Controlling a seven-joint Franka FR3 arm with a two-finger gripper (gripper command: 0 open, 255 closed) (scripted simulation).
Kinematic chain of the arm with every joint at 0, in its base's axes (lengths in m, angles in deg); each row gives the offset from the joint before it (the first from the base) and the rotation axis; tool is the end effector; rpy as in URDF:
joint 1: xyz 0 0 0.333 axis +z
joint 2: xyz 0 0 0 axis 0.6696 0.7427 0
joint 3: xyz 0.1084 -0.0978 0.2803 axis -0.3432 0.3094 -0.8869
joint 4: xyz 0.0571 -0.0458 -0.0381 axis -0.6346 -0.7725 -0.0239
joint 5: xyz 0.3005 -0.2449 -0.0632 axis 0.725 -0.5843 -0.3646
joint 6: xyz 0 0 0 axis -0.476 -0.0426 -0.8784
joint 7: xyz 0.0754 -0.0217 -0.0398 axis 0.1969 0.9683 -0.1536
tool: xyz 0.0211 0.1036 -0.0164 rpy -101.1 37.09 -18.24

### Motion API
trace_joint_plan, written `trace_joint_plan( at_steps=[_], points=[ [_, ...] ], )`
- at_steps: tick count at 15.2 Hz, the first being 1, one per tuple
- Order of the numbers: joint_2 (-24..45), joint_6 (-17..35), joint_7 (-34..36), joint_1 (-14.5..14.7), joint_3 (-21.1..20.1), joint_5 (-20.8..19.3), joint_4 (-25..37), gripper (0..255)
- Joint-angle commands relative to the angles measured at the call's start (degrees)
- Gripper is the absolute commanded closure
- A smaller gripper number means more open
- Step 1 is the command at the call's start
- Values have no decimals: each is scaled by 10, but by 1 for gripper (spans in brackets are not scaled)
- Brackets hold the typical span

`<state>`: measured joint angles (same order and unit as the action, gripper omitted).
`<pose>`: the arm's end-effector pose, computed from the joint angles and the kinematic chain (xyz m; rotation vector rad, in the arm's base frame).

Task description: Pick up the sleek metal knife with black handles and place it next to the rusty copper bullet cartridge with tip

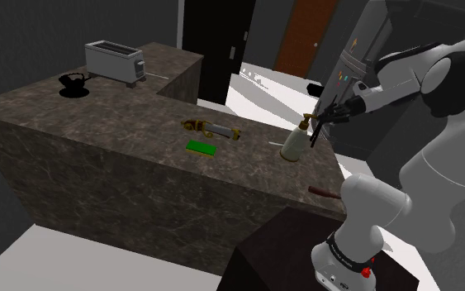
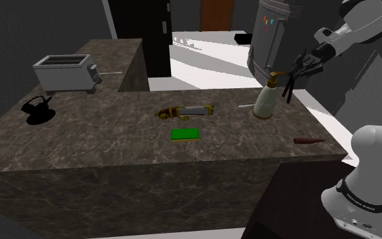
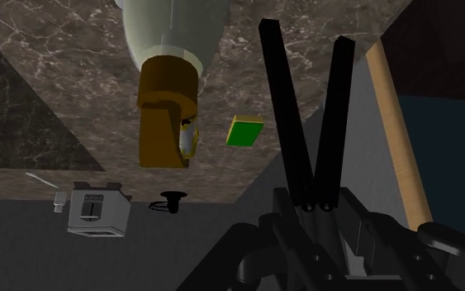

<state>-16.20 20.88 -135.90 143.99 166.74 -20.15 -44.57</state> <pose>0.2853 -0.3514 0.4466 -2.2828 -1.0722 -1.1016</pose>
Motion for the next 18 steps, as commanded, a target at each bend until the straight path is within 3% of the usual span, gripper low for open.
trace_joint_plan(
  at_steps=[1,18],
  points=[
    [-7,11,-8,0,-2,0,-7,255],
    [-77,115,-83,7,-16,5,-63,255]
  ],
)
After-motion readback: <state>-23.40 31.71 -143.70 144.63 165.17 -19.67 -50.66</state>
